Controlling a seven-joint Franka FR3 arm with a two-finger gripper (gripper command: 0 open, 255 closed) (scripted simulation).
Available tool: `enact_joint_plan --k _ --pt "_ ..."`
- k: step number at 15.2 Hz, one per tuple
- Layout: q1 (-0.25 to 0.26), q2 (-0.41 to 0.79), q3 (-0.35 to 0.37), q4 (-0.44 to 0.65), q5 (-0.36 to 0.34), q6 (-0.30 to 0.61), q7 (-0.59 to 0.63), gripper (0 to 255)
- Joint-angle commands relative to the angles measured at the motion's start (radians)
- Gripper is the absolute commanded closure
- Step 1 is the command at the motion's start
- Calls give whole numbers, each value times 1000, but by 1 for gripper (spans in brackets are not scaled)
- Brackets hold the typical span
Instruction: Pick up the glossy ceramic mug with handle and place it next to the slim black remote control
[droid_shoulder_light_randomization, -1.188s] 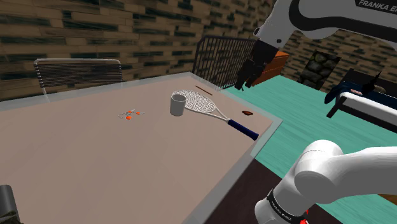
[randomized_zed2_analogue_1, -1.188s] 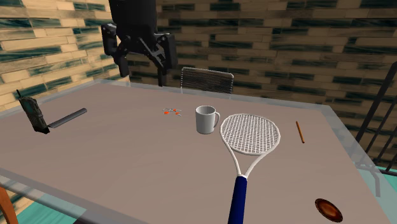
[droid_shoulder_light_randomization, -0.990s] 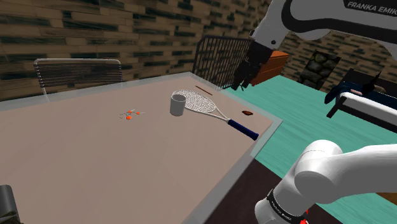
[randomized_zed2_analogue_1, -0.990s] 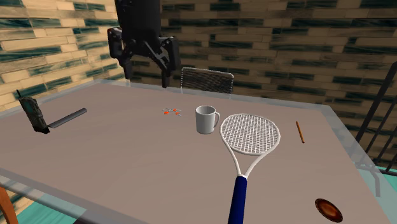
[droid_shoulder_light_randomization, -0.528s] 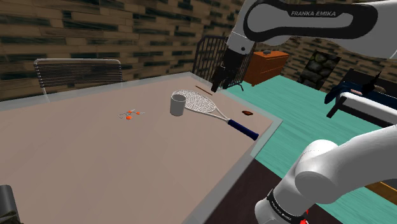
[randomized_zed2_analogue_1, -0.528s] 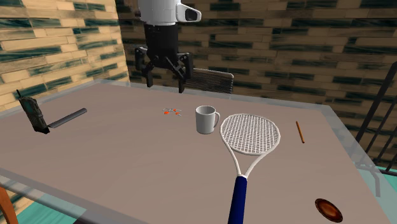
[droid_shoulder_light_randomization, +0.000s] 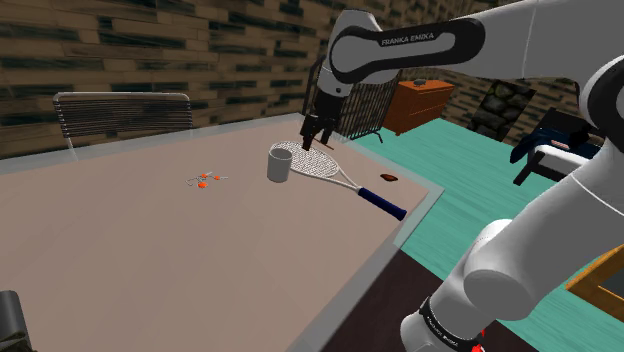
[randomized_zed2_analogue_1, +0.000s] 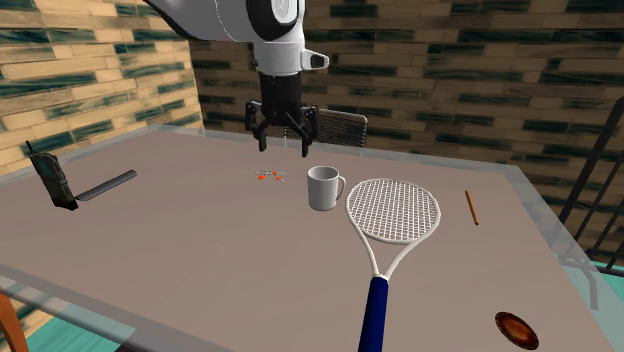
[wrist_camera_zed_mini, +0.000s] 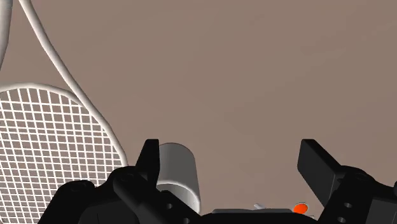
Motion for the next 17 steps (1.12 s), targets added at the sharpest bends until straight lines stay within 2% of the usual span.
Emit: enact_joint_plan --k 1,8,14,17 --pt "1 78 3 50 -12 21 -3 0" --pt "11 360 13 270 -59 55 -3 0" --pt "26 609 13 513 -99 36 -4 0" --pt "26 622 12 492 -100 70 -3 0"
